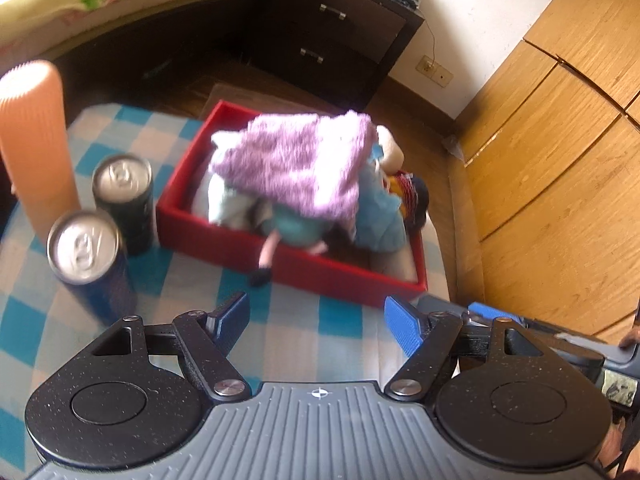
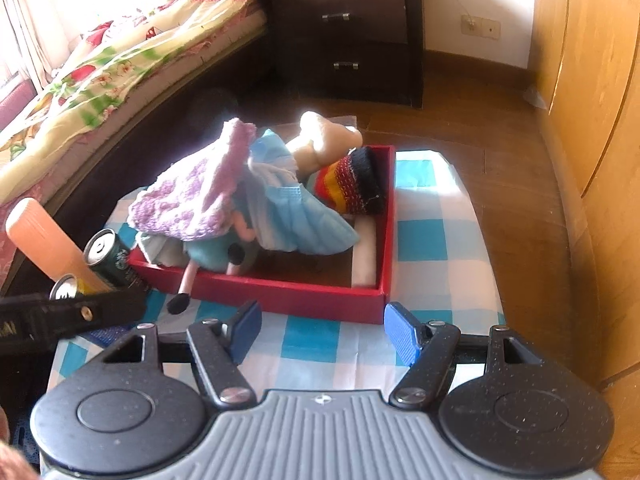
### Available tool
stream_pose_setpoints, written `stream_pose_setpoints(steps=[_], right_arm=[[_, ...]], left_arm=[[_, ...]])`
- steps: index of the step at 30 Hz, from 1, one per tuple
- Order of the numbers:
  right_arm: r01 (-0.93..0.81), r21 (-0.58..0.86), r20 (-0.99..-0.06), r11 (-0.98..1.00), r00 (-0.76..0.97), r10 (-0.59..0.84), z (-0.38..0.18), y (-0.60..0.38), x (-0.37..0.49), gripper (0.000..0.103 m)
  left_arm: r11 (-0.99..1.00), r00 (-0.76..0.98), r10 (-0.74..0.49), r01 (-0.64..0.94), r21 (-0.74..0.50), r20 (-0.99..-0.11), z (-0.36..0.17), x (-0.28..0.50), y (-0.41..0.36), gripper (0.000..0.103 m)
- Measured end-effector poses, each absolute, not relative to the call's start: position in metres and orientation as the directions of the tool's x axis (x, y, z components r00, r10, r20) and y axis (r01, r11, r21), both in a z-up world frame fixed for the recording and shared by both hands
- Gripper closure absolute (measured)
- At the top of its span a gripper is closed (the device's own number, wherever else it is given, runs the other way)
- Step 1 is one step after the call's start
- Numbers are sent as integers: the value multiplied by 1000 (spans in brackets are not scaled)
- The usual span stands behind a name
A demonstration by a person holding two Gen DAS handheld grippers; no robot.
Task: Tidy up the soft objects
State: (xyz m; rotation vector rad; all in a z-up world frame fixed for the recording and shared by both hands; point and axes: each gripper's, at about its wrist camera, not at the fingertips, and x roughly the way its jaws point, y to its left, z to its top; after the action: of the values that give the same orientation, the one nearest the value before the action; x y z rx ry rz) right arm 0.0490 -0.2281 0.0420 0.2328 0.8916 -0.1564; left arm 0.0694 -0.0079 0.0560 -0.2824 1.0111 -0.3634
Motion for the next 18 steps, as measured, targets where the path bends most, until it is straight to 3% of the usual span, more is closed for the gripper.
stream_pose_setpoints(steps=[18], right_arm=[[201, 142, -754, 969, 656, -26, 56, -223, 26, 51]], left_arm=[[853, 483, -514, 198, -483, -709, 55, 31, 7, 27]])
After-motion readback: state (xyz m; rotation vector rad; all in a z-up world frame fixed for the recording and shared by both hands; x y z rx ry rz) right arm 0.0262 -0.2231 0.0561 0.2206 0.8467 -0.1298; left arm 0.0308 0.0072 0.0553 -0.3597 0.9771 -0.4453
